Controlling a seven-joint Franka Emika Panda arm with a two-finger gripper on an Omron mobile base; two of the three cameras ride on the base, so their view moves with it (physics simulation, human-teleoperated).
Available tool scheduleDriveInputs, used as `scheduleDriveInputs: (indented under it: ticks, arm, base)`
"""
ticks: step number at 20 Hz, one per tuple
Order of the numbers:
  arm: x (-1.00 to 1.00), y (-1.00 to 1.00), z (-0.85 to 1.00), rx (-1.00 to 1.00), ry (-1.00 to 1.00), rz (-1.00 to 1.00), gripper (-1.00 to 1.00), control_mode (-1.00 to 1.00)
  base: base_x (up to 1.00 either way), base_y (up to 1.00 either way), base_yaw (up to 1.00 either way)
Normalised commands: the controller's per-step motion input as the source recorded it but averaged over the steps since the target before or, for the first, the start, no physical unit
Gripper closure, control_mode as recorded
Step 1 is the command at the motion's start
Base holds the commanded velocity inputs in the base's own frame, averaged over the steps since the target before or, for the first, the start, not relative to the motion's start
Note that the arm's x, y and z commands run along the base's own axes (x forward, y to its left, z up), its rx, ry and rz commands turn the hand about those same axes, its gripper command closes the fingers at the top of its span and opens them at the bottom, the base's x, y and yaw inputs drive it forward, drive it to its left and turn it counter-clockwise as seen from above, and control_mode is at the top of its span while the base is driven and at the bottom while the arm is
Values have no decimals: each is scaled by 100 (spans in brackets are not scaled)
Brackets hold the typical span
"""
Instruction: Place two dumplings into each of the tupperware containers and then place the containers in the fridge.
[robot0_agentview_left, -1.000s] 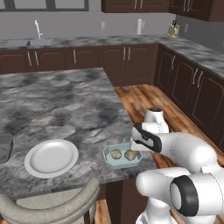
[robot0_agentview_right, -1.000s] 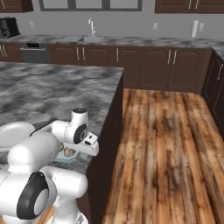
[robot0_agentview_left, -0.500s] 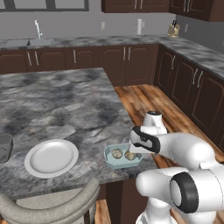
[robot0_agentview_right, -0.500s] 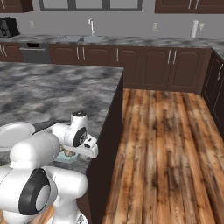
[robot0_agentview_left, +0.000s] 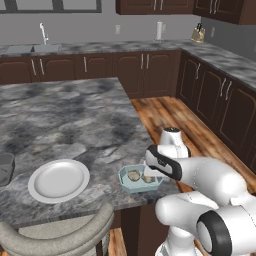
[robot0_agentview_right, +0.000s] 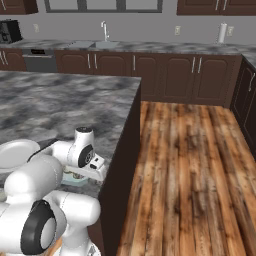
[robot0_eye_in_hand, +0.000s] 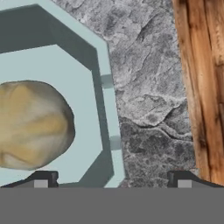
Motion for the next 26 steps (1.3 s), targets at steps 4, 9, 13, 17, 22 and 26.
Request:
scheduleDriveInputs:
  ticks: [4, 9, 13, 17, 22, 26]
  arm:
    - [9, 0, -29, 2, 0, -7, -100, -100]
    - [-16, -1, -42, 1, 3, -15, -100, -100]
    - [-46, -26, -6, 2, 2, -2, -100, -100]
    - [-48, -32, -4, 0, 0, 0, -100, -100]
    - [0, 1, -15, 0, -9, 0, -100, -100]
    - [17, 9, -3, 0, -22, 0, -100, -100]
  base:
    - [0, 0, 0]
    - [0, 0, 0]
    - [0, 0, 0]
    - [0, 0, 0]
    - [0, 0, 0]
    - [0, 0, 0]
